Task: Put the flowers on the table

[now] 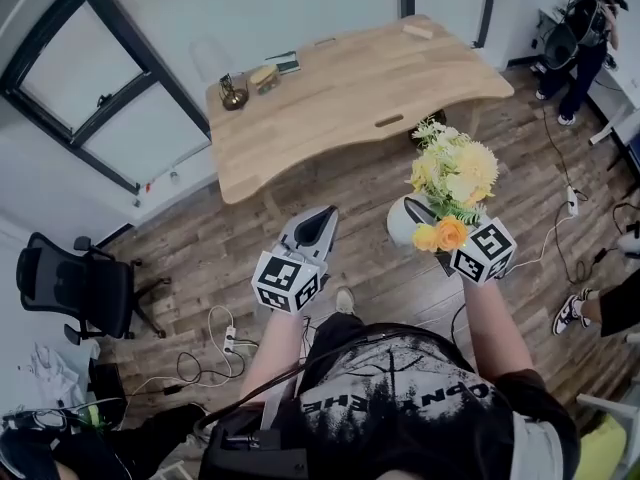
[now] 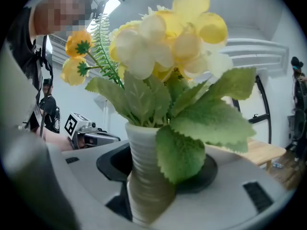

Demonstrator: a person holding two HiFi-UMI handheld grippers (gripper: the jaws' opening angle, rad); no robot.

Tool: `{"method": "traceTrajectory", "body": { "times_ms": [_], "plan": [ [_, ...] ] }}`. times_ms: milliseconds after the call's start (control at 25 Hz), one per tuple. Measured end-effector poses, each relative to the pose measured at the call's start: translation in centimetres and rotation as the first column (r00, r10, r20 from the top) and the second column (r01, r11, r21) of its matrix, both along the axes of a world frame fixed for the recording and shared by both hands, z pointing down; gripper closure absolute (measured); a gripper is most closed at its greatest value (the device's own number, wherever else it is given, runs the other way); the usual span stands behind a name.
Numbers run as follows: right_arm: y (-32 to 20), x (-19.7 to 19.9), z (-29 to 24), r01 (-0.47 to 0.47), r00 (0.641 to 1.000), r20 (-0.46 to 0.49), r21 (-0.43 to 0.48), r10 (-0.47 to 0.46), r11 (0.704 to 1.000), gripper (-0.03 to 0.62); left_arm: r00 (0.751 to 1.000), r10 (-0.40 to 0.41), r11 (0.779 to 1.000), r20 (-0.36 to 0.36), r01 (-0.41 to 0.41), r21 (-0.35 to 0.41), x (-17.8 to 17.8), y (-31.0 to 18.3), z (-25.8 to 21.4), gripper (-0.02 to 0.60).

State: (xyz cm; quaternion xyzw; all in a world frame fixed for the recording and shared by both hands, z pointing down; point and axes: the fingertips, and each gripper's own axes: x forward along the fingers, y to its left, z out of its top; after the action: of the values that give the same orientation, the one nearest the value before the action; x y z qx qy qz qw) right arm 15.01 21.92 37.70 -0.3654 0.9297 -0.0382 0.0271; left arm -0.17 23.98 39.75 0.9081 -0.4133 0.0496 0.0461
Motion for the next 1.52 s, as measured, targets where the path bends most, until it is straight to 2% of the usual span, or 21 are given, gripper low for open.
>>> {"method": "traceTrajectory", "body": {
  "times_ms": [480,760,1040,1360,1520],
  "plan": [
    [-12.2,-7.2,-0.4,-0.072,0.997,0.021,-0.017,0.072,0.997,0.352,0.997,0.082,0.996,0.003,-0.082,-0.04,-6.9,-12.5,0.9,0.568],
    [-17.1,-11.8,0.2,-0.099,0.995,0.005,-0.017,0.099,0.995,0.352,0.994,0.108,0.992,0.004,-0.108,-0.06,-11.2,-17.7,2.4,0.568],
    [-19.6,-13.0,0.5,-0.117,0.993,-0.02,-0.027,0.117,0.993,0.35,0.994,0.108,0.992,-0.007,-0.108,-0.061,-13.3,-20.1,2.9,0.568],
    [-23.1,-12.4,0.7,-0.135,0.991,0.003,-0.048,0.135,0.99,0.35,0.995,0.102,0.992,-0.016,-0.103,-0.074,-13.8,-23.5,3.1,0.568],
    [-25.7,-12.3,1.2,-0.124,0.992,-0.014,-0.055,0.123,0.991,0.35,0.996,0.086,0.993,-0.017,-0.087,-0.08,-13.6,-25.9,3.5,0.568]
  ]
}}
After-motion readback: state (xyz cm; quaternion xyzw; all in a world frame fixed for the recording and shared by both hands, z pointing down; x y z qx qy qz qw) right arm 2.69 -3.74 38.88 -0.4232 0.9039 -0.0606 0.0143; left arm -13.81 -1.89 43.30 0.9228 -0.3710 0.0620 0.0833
